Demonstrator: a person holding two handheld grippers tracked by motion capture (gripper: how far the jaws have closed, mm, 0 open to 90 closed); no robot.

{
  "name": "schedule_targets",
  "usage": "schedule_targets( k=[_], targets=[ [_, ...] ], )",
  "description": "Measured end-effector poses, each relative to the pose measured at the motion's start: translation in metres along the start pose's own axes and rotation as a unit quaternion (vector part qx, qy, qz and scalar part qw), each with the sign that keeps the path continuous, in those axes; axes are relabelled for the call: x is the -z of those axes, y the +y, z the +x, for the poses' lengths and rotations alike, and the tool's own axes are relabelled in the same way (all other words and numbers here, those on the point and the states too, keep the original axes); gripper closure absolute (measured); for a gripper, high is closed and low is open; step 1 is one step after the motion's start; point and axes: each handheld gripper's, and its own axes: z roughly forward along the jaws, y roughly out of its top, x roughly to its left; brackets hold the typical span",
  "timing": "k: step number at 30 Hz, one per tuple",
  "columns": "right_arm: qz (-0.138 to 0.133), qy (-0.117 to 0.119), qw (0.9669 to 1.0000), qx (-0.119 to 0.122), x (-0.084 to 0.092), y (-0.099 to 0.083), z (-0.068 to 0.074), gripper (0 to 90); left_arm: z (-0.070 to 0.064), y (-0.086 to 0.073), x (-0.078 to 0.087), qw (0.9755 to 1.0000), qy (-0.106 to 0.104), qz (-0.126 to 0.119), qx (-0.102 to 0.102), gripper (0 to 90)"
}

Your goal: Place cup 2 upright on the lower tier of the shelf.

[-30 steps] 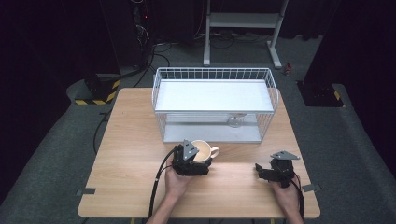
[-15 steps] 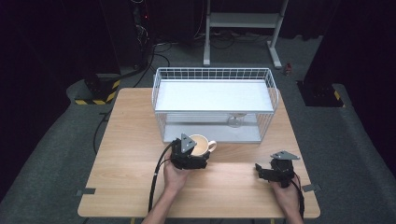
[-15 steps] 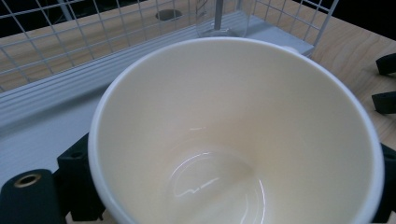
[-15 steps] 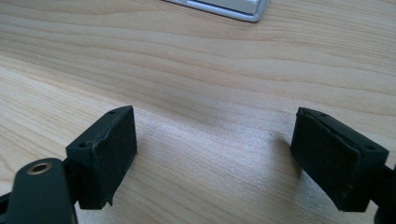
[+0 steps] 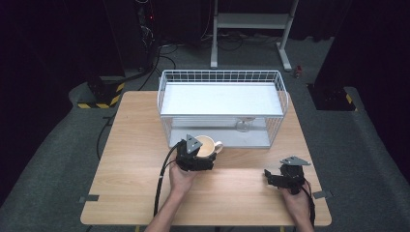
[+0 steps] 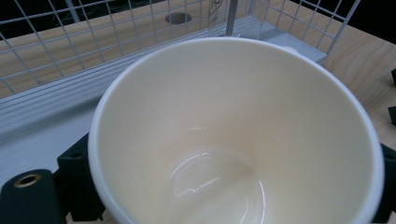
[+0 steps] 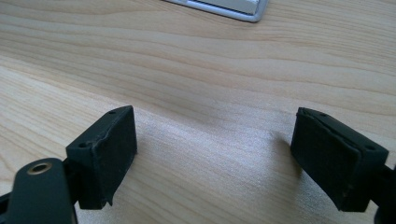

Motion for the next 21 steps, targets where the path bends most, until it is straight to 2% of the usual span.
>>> schedule_targets(
  k=[7, 9, 10, 15, 21],
  targets=[
    [0.000, 0.000, 1.0000, 0.000, 0.000, 0.000, 0.000, 14.6, 0.003, 0.010, -0.002, 0.9999, 0.008, -0.003, -0.007, 9.9],
    [0.000, 0.000, 1.0000, -0.001, 0.000, 0.000, 0.000, 14.6, 0.005, 0.012, -0.004, 1.0000, 0.008, -0.004, 0.001, 9.9],
    [0.000, 0.000, 1.0000, -0.002, 0.000, 0.000, 0.000, 14.6, 0.006, 0.014, -0.006, 0.9999, 0.015, -0.001, -0.003, 9.9],
    [0.000, 0.000, 1.0000, -0.001, 0.000, 0.000, 0.000, 14.7, 0.009, 0.018, -0.011, 0.9996, 0.025, -0.002, -0.008, 9.8],
    [0.001, 0.000, 1.0000, -0.004, 0.000, 0.000, 0.000, 14.7, 0.015, 0.017, -0.023, 0.9991, 0.041, 0.000, 0.005, 9.9]
  ],
)
